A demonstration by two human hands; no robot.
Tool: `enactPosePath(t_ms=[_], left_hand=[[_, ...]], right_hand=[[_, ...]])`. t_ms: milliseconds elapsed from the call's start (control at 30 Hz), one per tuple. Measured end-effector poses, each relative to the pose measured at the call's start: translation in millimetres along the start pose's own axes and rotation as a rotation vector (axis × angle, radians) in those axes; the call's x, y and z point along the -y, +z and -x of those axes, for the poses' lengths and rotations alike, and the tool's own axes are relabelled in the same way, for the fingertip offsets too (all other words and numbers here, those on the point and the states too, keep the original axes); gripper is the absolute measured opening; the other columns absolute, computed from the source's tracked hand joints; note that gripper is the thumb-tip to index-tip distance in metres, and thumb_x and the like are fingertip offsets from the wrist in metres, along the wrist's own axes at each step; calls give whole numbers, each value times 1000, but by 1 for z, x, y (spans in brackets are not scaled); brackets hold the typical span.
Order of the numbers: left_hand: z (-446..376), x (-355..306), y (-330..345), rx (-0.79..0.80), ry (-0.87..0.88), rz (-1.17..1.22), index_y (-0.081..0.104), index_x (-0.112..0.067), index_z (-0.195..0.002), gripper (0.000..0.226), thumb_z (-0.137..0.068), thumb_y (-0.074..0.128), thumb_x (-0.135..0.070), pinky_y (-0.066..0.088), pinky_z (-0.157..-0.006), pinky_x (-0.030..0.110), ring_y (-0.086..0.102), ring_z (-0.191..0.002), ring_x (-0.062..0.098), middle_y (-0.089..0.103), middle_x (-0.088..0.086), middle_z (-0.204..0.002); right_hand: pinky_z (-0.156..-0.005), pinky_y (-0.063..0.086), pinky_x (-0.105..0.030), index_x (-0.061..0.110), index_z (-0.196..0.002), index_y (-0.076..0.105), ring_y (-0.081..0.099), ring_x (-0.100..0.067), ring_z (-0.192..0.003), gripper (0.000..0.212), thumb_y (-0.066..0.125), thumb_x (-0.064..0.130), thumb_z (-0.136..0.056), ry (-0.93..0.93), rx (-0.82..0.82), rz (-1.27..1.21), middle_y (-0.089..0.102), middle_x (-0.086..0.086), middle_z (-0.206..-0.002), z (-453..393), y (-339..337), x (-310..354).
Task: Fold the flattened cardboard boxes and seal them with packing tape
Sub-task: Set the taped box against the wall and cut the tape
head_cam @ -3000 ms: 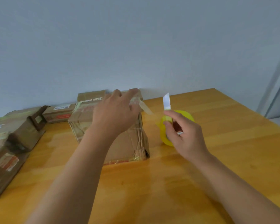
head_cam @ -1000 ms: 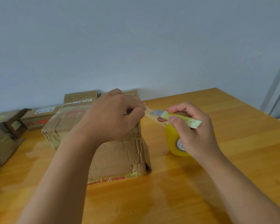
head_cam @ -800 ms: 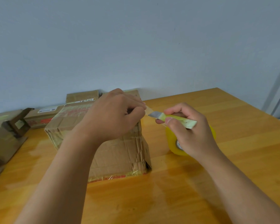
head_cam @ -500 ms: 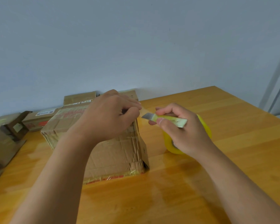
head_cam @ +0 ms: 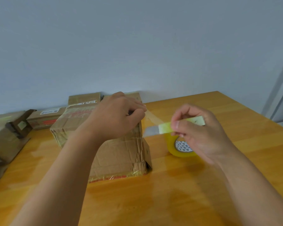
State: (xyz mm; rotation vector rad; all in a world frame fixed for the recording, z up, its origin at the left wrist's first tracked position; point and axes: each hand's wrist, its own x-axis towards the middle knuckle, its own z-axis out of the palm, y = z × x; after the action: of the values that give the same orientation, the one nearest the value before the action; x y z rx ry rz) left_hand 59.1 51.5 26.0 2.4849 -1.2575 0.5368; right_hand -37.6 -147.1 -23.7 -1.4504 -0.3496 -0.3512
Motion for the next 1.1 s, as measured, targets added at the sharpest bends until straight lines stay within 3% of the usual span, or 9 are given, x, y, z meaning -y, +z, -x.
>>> enactPosePath(t_ms=[67,167,267,367,600,667,767,900,1100], left_hand=[[0,2,2,6,-28,-9,64,0,-78,45,-88,34,-32,42,-77,17,56,-91,-7,66,-5,-82],[-1,3,3,16,-35,-28,50,-17,-73,28,-91,33,-31,32,-81,2,55,-90,-14,64,2,-82],[-3,4,3,48,-14,-31,46,-26,-76,24,-89,28,-36,47,-82,21,62,-93,24,47,-12,-80],[-2,6,1,57,-22,-12,52,-20,-73,38,-86,25,-43,50,-80,50,59,-81,20,46,-11,-81],[-3,5,1,78,-74,45,67,-11,-76,53,-85,27,-43,53,-77,53,40,-77,11,45,-8,-80],[-3,5,1,81,-77,48,67,-11,-76,52,-85,27,-42,52,-78,52,40,-77,11,45,-7,-80],[-3,4,1,81,-73,35,67,-11,-75,52,-84,27,-42,52,-78,52,40,-77,11,44,-8,-80],[-3,4,1,58,-71,33,64,-6,-76,51,-86,28,-41,50,-72,51,61,-80,20,56,0,-76],[-1,3,2,36,-60,14,69,-11,-80,50,-86,28,-40,48,-83,44,59,-99,23,70,8,-96]], right_hand=[[-63,51,-20,23,-72,74,66,-12,-67,11,81,16,-68,147,202,32,69,0,-70,9,4,2],[-66,49,-20,20,-83,76,64,-8,-71,13,85,16,-75,391,389,206,73,4,-77,28,21,-12],[-67,44,-20,28,-89,75,59,1,-70,16,84,23,-78,524,460,396,70,15,-80,44,39,-38],[-67,42,-11,33,-96,73,60,9,-74,19,82,30,-80,538,532,575,68,22,-84,52,45,-53],[-82,41,-18,28,-102,75,46,1,-99,20,64,42,-92,226,642,941,58,12,-98,59,45,-71],[-83,44,-24,26,-95,75,49,-1,-97,20,62,40,-92,172,575,896,60,12,-94,57,42,-73],[-73,42,-22,16,-78,70,51,-5,-82,20,60,31,-86,-211,147,824,61,8,-78,46,35,-69],[-81,39,-26,7,-99,66,51,-20,-93,24,62,27,-84,-561,-352,1110,63,-4,-96,14,24,-60],[-97,48,-42,0,-127,59,61,-31,-113,45,63,28,-91,-562,-354,1372,66,-16,-122,-13,22,-78]])
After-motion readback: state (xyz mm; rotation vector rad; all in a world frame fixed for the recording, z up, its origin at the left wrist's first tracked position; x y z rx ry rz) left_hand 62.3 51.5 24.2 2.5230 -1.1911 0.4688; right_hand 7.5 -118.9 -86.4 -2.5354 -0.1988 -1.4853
